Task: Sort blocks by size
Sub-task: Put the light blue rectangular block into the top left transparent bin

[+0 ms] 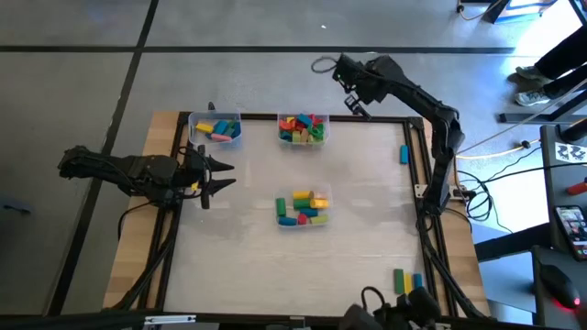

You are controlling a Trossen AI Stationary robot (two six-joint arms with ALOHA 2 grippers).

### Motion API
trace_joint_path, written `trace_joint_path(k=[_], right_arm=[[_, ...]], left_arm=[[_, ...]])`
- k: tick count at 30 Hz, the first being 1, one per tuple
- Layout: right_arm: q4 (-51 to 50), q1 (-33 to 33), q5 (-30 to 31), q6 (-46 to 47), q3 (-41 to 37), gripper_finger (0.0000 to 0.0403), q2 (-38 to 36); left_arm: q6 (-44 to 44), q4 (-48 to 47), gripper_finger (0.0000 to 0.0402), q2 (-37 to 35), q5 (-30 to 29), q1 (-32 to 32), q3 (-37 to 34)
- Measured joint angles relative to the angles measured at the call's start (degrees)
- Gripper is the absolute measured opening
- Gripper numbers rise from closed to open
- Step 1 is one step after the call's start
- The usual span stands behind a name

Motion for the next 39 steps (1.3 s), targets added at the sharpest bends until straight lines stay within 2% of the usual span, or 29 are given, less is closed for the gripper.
trace_joint_path(k=[11, 16, 21, 26, 33, 39], right_arm=[[0.79, -6.88, -0.29, 3.22, -25.05, 0.0131, -2.18], [2.55, -8.79, -0.41, 5.40, -33.64, 0.0131, -2.37], [5.19, -9.35, -3.14, 6.26, -41.82, 0.0131, -2.37], [8.38, -11.58, -5.74, 11.24, -49.52, 0.0129, -2.33], [15.31, -14.77, -11.01, 13.68, -57.62, 0.0075, -2.28], [18.75, -15.03, -9.50, 15.38, -58.78, 0.0009, -2.26]], left_arm=[[-0.13, -0.44, 0.0198, 0.00, 0.00, 0.00, 0.00], [-0.13, -0.44, 0.0198, 0.00, 0.00, 0.00, 0.00], [-0.13, -0.44, 0.0198, 0.00, 0.00, 0.00, 0.00], [0.02, -0.44, 0.0198, 0.00, 0.00, -0.02, 0.00], [0.33, -0.46, 0.0198, 0.00, 0.00, -0.02, 0.00], [0.80, -0.42, 0.0198, 0.00, -0.01, 0.00, 0.00]])
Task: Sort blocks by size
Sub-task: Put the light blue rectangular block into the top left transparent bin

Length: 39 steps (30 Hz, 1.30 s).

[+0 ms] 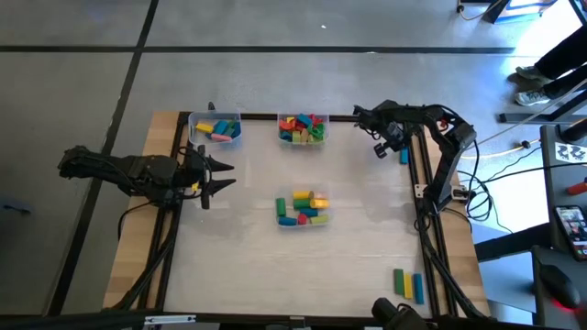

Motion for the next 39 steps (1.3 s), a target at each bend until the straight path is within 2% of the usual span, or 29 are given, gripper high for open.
trace_joint_path(k=[6, 10, 22, 29, 31, 34, 39], right_arm=[[3.47, 0.04, -1.47, 0.14, -2.45, 0.0012, 0.00], [5.30, 1.46, 1.67, -0.53, -4.69, 0.0004, 0.37], [8.04, 3.81, -0.31, -4.94, -5.98, 0.0011, 0.89], [7.89, 12.59, -5.74, -6.05, -5.91, 0.0012, -0.70], [9.54, 15.75, -10.71, -4.77, -6.01, 0.0012, -1.02], [9.89, 21.05, -13.88, -3.67, -5.96, 0.0012, -1.54], [8.93, 27.77, -11.60, -1.52, -5.48, 0.0012, -1.58]], left_arm=[[-0.25, -0.02, 0.0198, 0.00, -0.01, 0.00, 0.00], [-0.24, -0.02, 0.0198, 0.00, -0.01, -0.01, 0.00], [0.15, -0.02, 0.0198, 0.00, 0.01, -0.02, 0.00], [0.76, 0.07, 0.0198, 0.00, -0.01, -0.02, 0.00], [0.49, 0.04, 0.0198, 0.00, -0.01, 0.00, 0.00], [-0.36, 0.07, 0.0198, 0.00, -0.02, -0.02, 0.00], [-0.27, 0.33, 0.0198, 0.07, -0.01, 0.04, 0.00]])
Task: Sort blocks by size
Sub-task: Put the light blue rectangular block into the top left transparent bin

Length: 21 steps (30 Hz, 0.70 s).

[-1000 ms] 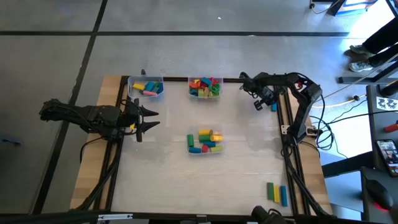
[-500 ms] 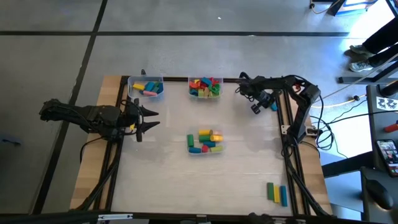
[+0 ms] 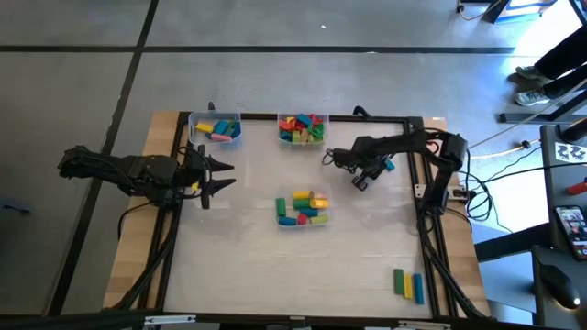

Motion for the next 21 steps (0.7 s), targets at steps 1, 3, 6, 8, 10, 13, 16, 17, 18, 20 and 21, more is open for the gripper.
trace_joint_path(k=[1, 3, 6, 8, 10, 13, 16, 17, 18, 20, 21], right_arm=[[-1.76, 0.75, 0.97, 0.99, 0.26, 0.0012, -0.17], [-4.88, 1.89, 2.54, 2.23, 0.69, 0.0012, -1.05], [-6.16, 2.37, 5.48, 3.18, 0.99, 0.0012, -4.41], [-6.10, 1.48, 6.09, 4.46, 0.99, 0.0013, -6.70], [-5.64, -0.70, 5.28, 5.27, 0.97, 0.0020, -8.76], [-3.99, -4.93, 2.76, 4.42, 0.97, 0.0052, -11.01], [-1.08, -9.37, -1.64, 1.91, 0.80, 0.0106, -12.06], [-0.11, -11.00, -3.16, 0.86, 0.71, 0.0126, -12.06], [0.72, -12.43, -4.20, 0.07, 0.71, 0.0146, -12.04], [2.41, -14.84, -5.06, -1.27, 0.71, 0.0183, -11.84], [3.13, -15.98, -5.10, -1.74, 0.71, 0.0200, -11.67]], left_arm=[[0.04, 0.23, 0.0198, 0.00, -0.02, 0.00, 0.00], [0.09, 0.75, 0.0198, 0.00, 0.00, 0.00, 0.00], [0.27, 1.11, 0.0198, 0.00, -0.02, 0.00, 0.00], [1.04, 1.09, 0.0198, 0.00, 0.00, 0.00, 0.00], [1.03, 1.05, 0.0198, 0.00, 0.00, 0.00, 0.00], [1.00, 0.99, 0.0198, 0.00, 0.00, 0.00, 0.00], [0.96, 0.74, 0.0198, 0.00, 0.00, 0.00, 0.00], [0.94, 0.76, 0.0198, 0.00, 0.00, 0.00, 0.00], [0.94, 0.75, 0.0198, 0.00, 0.00, 0.00, 0.00], [0.95, 0.70, 0.0198, 0.00, 0.00, 0.00, 0.00], [1.05, 0.71, 0.0198, 0.00, 0.00, 0.00, 0.00]])
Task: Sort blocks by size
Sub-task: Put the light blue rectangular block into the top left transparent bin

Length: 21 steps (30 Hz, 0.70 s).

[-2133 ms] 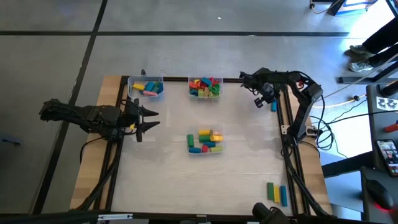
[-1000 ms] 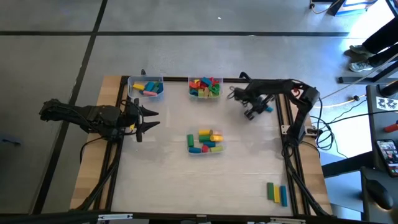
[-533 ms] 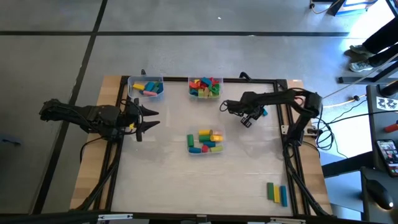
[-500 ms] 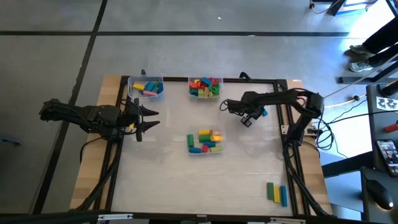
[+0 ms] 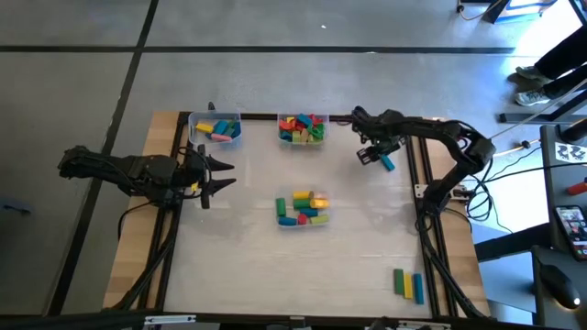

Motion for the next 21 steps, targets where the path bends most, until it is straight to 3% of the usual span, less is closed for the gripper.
trace_joint_path(k=[4, 8, 17, 21], right_arm=[[0.86, -2.94, 0.75, -0.35, -0.02, 0.0245, 0.07], [3.43, -4.49, -1.27, -0.41, -1.60, 0.0253, 0.39], [8.43, -6.96, -5.68, -2.69, -6.69, 0.0225, 4.04], [9.14, -6.92, -7.89, -3.98, -6.75, 0.0190, 4.03]], left_arm=[[0.20, -0.02, 0.0198, 0.00, 0.00, 0.00, 0.00], [0.24, -0.03, 0.0198, 0.00, 0.00, 0.00, 0.00], [0.29, -0.21, 0.0198, 0.00, 0.01, 0.00, 0.00], [0.43, -0.23, 0.0198, 0.01, 0.00, 0.00, 0.00]])
